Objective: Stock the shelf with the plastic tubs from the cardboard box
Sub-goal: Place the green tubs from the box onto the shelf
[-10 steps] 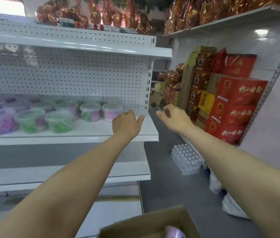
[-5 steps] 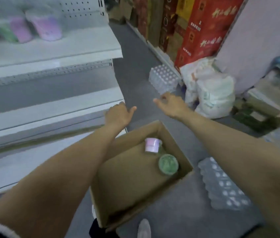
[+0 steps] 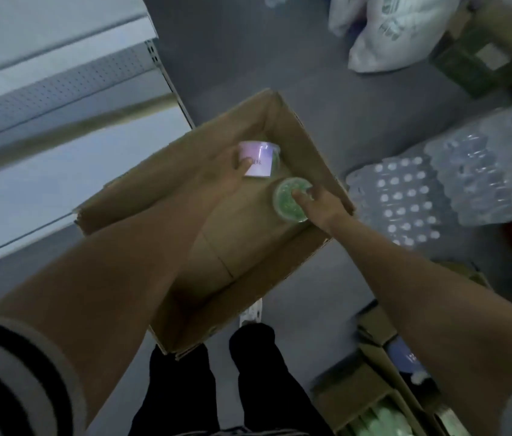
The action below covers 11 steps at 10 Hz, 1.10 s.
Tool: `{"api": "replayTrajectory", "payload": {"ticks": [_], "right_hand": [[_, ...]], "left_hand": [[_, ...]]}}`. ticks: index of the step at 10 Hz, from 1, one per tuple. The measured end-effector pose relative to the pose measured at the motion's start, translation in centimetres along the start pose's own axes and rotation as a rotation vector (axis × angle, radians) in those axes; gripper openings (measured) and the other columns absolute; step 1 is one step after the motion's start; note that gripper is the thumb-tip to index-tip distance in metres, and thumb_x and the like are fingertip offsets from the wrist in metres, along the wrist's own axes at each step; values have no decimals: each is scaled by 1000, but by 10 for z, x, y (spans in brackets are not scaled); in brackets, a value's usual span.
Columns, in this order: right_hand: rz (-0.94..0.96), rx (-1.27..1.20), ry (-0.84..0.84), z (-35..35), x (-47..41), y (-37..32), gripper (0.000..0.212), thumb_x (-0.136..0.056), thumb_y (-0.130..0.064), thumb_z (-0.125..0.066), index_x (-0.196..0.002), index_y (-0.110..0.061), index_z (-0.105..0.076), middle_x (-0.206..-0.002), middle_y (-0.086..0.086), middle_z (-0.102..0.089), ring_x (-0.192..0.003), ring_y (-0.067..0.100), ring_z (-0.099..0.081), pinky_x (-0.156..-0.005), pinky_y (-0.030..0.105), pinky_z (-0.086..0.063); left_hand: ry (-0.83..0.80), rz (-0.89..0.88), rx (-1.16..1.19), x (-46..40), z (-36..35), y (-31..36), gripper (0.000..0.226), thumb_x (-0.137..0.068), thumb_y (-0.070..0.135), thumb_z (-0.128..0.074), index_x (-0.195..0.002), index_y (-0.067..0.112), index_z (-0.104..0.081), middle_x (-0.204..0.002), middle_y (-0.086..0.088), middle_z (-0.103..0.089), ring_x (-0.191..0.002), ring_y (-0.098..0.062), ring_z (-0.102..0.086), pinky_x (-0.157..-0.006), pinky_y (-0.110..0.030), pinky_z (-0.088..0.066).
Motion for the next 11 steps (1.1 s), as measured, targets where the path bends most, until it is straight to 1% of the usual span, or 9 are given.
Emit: {"api": "replayTrajectory", "payload": {"ticks": [2,4,5,6,7,8,9,10,11], "right_hand": [[-125,-68,17,-22,-46,29,89,-89,-68,-50,-148,-5,-30,-143,20,-47,-129,36,-48,-104,40,-41],[-184,-160,35,-34,-61,41,96,-88,-66,-55,-152,-5,-18,-147,21,-42,-133,37,-45,-108,42,-39],[-213,-134,86,-36,-65,42,93,-88,-61,-59,-152,-5,-19,-149,22,-36,-133,39,-44,-109,45,-40],[-264,-148,76,-46,-69,47,80,-92,-51,-60,-147,-1,-31,-142,19,-48,-126,36,-52,-99,38,-45],[-309,-122,44,-60,-69,50,70,-91,-51,-61,-137,0,-47,-128,16,-60,-116,32,-60,-92,36,-51],[-379,-127,61,-71,-66,58,68,-88,-48,-67,-133,0,-48,-123,16,-62,-111,32,-63,-95,43,-54],[-483,-405,22,-88,-59,68,65,-84,-36,-76,-135,-6,-47,-127,14,-57,-110,29,-60,-92,43,-55],[-577,-718,-14,-106,-49,60,54,-88,-21,-73,-133,-8,-47,-127,13,-54,-113,27,-58,-81,35,-59],[-586,-724,22,-114,-45,54,56,-86,-22,-76,-131,-6,-48,-113,13,-59,-101,23,-60,-88,37,-58]], "left_hand": [[-66,-37,114,-64,-38,3,73,-91,67,-37,-140,13,-47,-139,-11,-52,-128,-26,-46,-112,-33,-27],[-162,-20,195,-82,-49,4,49,-101,47,-33,-139,18,-47,-144,-5,-47,-132,-22,-42,-108,-27,-25],[-148,63,323,-78,-50,-22,53,-98,49,-40,-134,13,-53,-136,-11,-55,-126,-28,-50,-101,-32,-38],[-154,309,493,-71,-62,-70,61,-94,52,-49,-133,6,-53,-131,-24,-56,-120,-39,-55,-81,-35,-46],[-148,501,601,-68,-89,-133,66,-83,41,-70,-129,-3,-54,-126,-28,-58,-109,-39,-62,-84,-42,-54],[-145,681,752,-34,-98,-157,36,-87,20,-70,-113,-2,-59,-104,-14,-67,-71,-15,-64,-49,-21,-52],[-201,784,851,1,-107,-164,16,-95,15,-60,-82,8,-55,-80,-4,-57,-64,-6,-52,-58,-17,-49],[-183,814,897,25,-107,-175,17,-95,14,-59,-104,0,-60,-95,-6,-61,-73,-10,-55,-81,-24,-50],[-177,825,890,48,-100,-184,44,-93,22,-63,-130,1,-53,-123,-6,-55,-111,-21,-55,-100,-31,-43]]}}
Point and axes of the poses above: each hand's wrist, its own x-axis away from the middle knuckle, its own z-axis out of the back of the hand, y = z × x, the point moved 9 cm from there along -x, towards the middle knuckle
